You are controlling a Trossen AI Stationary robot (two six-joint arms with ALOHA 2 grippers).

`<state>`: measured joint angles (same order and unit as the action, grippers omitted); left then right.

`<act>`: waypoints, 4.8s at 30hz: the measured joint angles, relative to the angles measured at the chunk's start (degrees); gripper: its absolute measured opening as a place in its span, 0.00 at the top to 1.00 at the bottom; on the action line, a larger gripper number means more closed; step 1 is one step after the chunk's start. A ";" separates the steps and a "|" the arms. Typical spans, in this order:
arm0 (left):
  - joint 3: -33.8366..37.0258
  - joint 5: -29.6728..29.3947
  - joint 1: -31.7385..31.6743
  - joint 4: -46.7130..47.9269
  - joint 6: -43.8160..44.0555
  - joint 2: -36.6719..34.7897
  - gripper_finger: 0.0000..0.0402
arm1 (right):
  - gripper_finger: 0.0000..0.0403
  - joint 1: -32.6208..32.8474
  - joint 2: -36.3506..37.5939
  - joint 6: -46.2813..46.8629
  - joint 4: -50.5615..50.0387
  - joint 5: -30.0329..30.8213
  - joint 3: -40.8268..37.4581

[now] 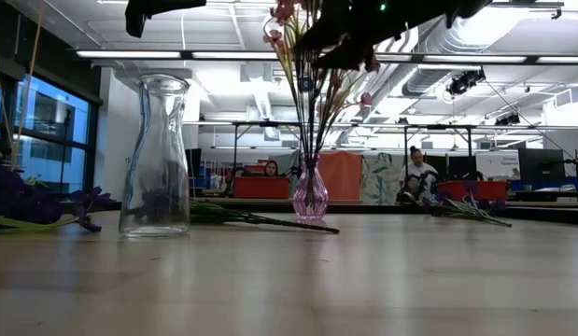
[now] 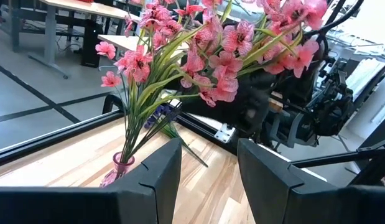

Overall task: Sort flowers into vase by color
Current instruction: Put the pink flowers into the purple vase

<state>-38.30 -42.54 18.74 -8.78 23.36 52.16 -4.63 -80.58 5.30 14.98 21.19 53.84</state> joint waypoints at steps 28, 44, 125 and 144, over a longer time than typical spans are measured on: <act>-0.04 -1.73 -0.02 2.14 -0.03 0.00 0.63 | 0.42 1.79 12.10 4.72 -7.06 -3.65 0.00; -0.04 -2.63 -1.22 2.06 -0.01 -0.02 0.63 | 0.99 0.72 9.11 7.29 -7.49 -0.43 0.02; -8.97 37.27 -39.07 25.01 -38.28 21.68 0.55 | 1.00 -7.42 -0.12 14.82 3.76 -3.30 0.11; -14.95 37.62 -45.93 20.25 -67.98 39.79 0.43 | 1.00 -7.40 -0.12 15.43 3.48 -3.39 0.11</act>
<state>-53.25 -4.92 -27.19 11.46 -44.62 91.96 -12.03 -80.71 20.73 18.46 17.80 53.95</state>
